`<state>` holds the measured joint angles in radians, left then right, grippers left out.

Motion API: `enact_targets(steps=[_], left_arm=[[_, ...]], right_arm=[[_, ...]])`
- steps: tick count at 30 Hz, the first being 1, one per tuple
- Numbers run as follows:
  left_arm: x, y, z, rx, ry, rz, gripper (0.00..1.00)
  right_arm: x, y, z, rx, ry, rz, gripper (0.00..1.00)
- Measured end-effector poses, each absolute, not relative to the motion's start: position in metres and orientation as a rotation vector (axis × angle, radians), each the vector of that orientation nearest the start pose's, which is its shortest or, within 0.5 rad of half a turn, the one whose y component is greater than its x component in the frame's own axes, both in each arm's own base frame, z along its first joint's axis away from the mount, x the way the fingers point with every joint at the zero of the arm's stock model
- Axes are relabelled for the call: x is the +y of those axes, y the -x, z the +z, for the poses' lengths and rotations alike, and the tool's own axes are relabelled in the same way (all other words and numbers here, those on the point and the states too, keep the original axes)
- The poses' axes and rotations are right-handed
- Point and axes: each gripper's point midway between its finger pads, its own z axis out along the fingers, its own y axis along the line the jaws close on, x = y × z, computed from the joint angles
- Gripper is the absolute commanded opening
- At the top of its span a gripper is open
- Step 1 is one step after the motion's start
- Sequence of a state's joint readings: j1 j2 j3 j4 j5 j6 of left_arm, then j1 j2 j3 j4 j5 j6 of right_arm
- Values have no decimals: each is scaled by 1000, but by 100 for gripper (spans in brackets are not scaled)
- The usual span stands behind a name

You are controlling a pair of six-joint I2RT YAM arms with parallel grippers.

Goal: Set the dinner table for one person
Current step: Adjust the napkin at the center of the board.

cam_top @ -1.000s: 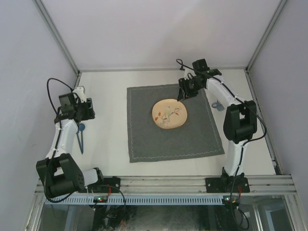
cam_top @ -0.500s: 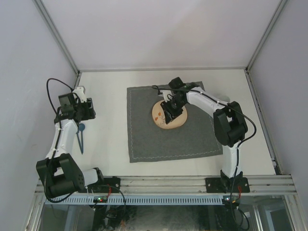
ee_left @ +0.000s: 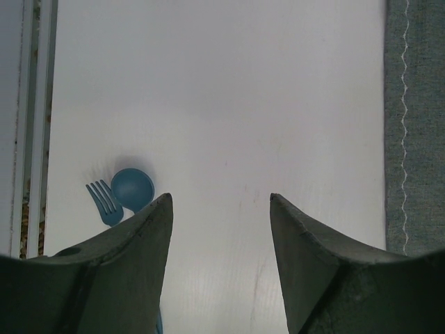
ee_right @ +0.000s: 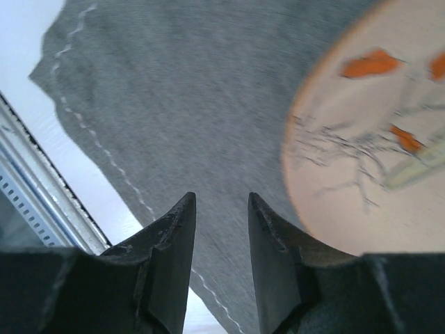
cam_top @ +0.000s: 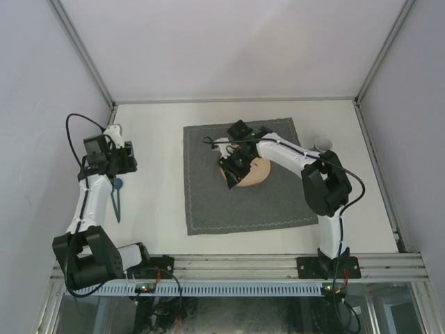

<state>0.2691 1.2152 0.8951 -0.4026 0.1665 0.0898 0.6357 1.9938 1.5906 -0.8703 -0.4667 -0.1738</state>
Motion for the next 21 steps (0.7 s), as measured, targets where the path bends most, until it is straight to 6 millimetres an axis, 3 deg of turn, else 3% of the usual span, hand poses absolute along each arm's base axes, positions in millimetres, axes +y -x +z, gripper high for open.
enact_targets(steps=[7, 13, 18, 21], left_arm=[[84, -321, 149, 2222, 188, 73, 63], [125, -310, 164, 2123, 338, 170, 63], [159, -289, 161, 2084, 494, 233, 63], [162, -283, 161, 2074, 518, 238, 63]], right_arm=[[341, -238, 83, 2474, 1455, 829, 35], [372, -200, 90, 2366, 1610, 870, 37], [400, -159, 91, 2253, 1753, 891, 43], [412, -139, 92, 2199, 1811, 910, 50]])
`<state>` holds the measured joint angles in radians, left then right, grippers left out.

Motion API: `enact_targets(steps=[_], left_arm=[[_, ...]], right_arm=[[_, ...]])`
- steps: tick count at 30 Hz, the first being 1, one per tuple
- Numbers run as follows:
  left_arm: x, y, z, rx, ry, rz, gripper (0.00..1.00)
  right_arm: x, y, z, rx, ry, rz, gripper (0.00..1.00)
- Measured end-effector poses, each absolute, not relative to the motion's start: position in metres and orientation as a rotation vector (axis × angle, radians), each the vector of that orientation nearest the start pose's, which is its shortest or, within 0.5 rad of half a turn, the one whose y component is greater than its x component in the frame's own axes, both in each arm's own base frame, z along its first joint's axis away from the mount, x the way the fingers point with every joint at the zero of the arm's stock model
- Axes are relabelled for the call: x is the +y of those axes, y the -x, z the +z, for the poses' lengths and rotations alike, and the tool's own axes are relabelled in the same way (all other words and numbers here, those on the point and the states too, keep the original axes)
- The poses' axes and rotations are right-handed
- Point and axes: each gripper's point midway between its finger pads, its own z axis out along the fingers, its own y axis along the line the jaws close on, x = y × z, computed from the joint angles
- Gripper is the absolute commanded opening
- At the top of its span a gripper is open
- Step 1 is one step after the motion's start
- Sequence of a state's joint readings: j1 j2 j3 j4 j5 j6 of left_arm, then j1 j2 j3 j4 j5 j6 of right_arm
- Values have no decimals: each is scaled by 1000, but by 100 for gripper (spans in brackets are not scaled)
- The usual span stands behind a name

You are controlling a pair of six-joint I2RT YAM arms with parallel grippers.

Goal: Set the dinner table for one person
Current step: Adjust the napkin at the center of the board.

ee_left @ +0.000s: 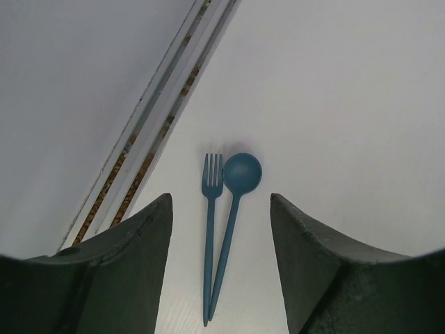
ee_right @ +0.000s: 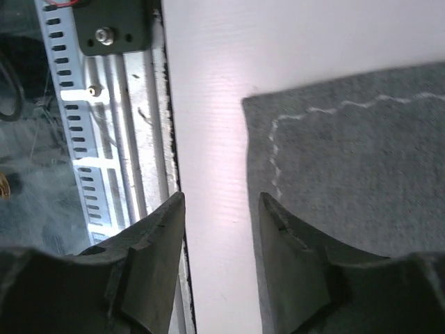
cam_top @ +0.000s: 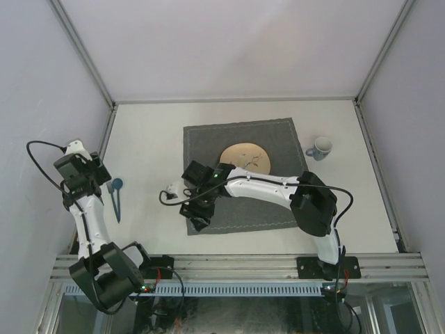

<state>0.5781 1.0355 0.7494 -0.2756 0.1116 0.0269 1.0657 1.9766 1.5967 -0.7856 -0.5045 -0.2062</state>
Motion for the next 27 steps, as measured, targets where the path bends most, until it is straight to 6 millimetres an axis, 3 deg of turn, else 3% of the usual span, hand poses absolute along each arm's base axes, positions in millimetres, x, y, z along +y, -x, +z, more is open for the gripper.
enact_targets(steps=[4, 8, 15, 21, 27], left_arm=[[158, -278, 171, 2049, 504, 240, 63], [160, -272, 179, 2018, 510, 259, 63], [187, -253, 178, 1995, 617, 311, 63], [185, -251, 179, 1991, 614, 291, 63], [179, -248, 188, 1973, 589, 284, 64]], right_arm=[[422, -122, 93, 2152, 1858, 934, 60], [429, -117, 91, 2126, 1870, 937, 62], [439, -117, 67, 2112, 1894, 878, 64], [449, -132, 42, 2106, 1885, 760, 64], [459, -152, 31, 2095, 1847, 660, 64]])
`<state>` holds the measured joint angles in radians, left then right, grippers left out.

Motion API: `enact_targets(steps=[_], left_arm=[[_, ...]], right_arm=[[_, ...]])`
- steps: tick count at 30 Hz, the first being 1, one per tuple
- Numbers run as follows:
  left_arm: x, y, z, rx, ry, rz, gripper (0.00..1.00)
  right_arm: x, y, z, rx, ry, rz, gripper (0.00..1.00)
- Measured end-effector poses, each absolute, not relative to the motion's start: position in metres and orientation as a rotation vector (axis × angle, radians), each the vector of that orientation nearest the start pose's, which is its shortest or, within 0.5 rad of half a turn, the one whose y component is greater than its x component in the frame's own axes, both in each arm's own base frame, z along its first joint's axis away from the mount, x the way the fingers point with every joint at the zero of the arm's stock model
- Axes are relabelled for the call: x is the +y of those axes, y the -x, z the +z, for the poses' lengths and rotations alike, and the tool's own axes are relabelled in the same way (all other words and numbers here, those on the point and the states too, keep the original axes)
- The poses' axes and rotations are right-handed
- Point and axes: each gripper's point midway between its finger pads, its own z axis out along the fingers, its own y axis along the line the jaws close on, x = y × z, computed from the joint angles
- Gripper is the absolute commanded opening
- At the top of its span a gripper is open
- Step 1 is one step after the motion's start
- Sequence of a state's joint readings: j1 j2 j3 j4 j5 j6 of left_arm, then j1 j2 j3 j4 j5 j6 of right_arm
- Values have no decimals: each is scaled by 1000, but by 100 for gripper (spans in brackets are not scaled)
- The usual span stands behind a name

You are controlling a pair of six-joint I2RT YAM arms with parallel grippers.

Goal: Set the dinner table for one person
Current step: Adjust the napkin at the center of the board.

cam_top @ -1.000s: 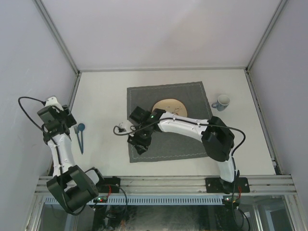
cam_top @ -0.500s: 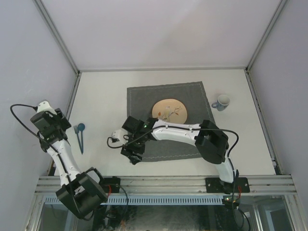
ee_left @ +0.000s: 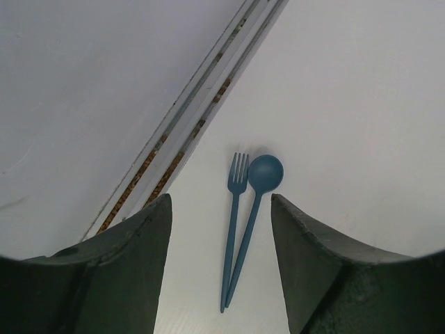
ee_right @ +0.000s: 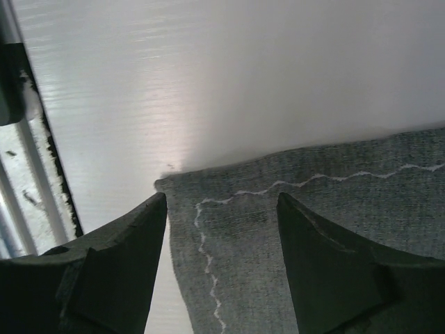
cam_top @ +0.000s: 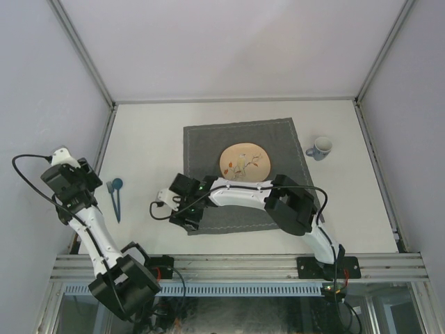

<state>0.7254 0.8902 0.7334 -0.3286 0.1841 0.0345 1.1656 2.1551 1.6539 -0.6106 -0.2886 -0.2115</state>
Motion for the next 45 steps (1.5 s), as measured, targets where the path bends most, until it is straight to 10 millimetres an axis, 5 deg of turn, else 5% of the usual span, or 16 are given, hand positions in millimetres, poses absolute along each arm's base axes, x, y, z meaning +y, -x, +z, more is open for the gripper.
enact_targets(steps=[8, 11, 13, 15, 26, 36, 45], left_arm=[[173, -247, 192, 1961, 579, 262, 64], [173, -247, 193, 1962, 579, 259, 64], [175, -246, 192, 1961, 586, 260, 64], [177, -245, 191, 1963, 594, 262, 64], [182, -242, 188, 1965, 619, 269, 64], [183, -240, 188, 1965, 626, 268, 64], [182, -240, 187, 1969, 624, 257, 64]], right_arm=[[460, -162, 20, 2093, 1824, 582, 63], [461, -164, 20, 2088, 1818, 569, 55], [462, -164, 19, 2086, 1816, 563, 34], [462, -166, 18, 2079, 1818, 556, 0], [473, -170, 17, 2084, 1798, 564, 0], [511, -214, 19, 2092, 1683, 607, 0], [514, -231, 18, 2107, 1643, 606, 6]])
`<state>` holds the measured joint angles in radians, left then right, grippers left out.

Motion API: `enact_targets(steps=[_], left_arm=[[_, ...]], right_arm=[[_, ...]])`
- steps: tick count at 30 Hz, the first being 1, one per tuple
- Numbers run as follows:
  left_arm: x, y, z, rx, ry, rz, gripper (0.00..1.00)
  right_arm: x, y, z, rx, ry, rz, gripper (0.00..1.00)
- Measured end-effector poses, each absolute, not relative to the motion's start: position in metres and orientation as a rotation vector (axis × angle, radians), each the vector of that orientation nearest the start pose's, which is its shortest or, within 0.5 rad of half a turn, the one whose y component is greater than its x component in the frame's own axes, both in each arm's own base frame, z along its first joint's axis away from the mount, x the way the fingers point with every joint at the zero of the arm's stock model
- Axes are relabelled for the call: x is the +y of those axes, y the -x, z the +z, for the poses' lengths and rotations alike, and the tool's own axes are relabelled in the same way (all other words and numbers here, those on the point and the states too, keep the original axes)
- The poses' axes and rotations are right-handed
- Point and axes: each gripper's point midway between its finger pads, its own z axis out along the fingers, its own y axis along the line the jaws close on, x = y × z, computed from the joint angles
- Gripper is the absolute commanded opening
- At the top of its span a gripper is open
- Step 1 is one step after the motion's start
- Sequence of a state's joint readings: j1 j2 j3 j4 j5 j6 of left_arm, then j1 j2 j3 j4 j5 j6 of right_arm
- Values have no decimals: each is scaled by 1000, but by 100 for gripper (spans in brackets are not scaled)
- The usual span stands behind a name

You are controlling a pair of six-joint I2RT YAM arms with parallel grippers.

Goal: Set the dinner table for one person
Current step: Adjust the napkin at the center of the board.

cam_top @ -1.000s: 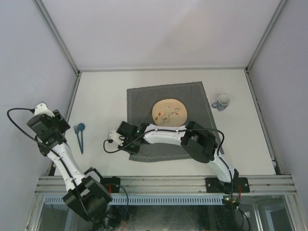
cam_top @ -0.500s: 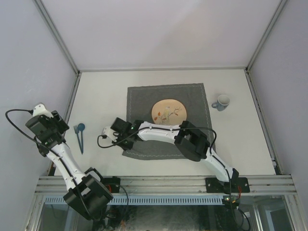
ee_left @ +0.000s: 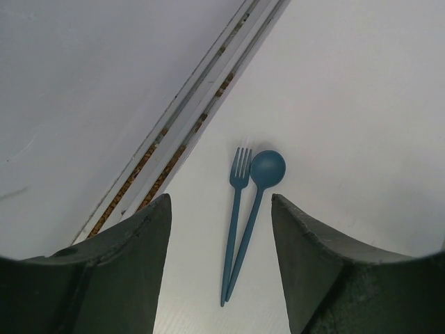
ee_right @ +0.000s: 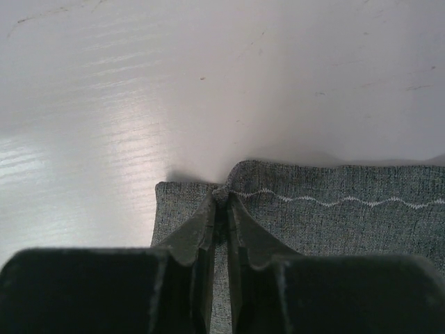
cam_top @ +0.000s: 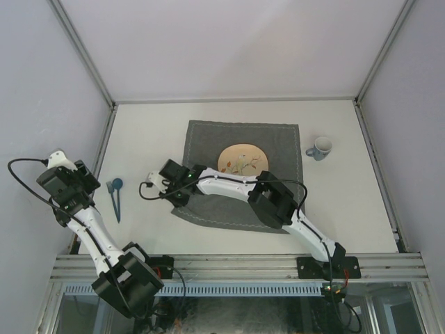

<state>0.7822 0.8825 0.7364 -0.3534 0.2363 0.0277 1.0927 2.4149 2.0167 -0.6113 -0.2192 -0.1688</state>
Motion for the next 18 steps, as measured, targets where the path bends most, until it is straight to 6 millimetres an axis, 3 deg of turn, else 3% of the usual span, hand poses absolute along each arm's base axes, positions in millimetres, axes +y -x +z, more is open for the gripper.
enact_targets(steps=[2, 8, 12, 16, 18], left_arm=[[182, -240, 187, 1969, 622, 254, 64], [181, -240, 187, 1968, 622, 249, 65], [180, -240, 188, 1968, 619, 245, 64], [176, -237, 191, 1962, 614, 244, 65], [174, -236, 192, 1961, 610, 239, 65]], right_arm=[[513, -232, 19, 2100, 1643, 606, 7], [485, -219, 20, 2152, 1661, 587, 56], [464, -206, 30, 2187, 1690, 585, 63], [458, -203, 76, 2149, 1670, 629, 63], [462, -210, 117, 2099, 1620, 677, 63]])
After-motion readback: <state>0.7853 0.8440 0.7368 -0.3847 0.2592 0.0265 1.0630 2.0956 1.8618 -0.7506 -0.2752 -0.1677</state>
